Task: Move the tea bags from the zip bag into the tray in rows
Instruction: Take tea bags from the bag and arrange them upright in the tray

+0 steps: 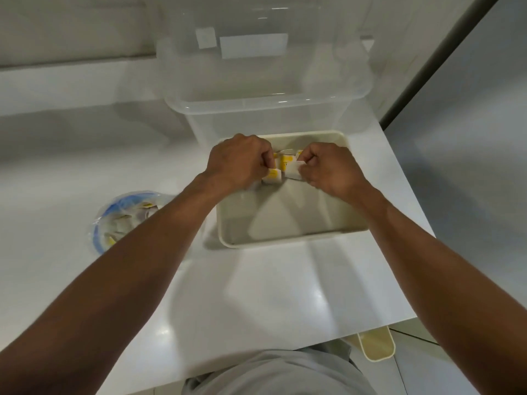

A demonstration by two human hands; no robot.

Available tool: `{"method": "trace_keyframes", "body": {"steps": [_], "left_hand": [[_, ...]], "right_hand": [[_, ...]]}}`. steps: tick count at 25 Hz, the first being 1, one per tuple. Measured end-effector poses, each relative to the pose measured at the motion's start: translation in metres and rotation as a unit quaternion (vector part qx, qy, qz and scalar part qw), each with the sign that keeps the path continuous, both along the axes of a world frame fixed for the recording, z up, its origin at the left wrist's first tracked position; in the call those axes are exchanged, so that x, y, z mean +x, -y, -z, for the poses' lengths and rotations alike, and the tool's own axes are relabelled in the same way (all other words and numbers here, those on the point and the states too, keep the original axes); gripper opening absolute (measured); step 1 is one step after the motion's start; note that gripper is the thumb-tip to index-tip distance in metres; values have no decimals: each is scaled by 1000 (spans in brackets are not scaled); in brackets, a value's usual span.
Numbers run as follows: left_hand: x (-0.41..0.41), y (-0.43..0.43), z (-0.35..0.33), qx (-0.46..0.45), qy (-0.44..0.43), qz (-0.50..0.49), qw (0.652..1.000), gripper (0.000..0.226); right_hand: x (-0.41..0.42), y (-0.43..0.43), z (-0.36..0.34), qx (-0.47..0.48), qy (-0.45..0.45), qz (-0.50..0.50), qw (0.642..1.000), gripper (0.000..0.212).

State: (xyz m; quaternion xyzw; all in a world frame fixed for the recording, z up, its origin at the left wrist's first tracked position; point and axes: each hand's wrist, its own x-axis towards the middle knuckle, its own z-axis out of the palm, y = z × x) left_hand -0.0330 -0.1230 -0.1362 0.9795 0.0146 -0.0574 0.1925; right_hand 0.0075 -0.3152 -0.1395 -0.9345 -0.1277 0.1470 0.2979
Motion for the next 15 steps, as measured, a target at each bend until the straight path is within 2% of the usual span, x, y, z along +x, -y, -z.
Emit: {"method": "trace_keyframes", "body": {"steps": [3,6,11,15], "left_hand": [[4,4,5,38,-7,1,999,12],[6,5,10,68,-34,14,997,7],[10,10,24,114,5,-13,993,6],[10,13,27,110,51,-51,991,12]], "right_hand": [[9,0,11,-57,-9,-54,997,4],[13,1,14,-91,-61,-119,987,12],[20,-4,21,-114,19,-116,987,5],[21,-6,29,-135,70,-98,984,13]]}}
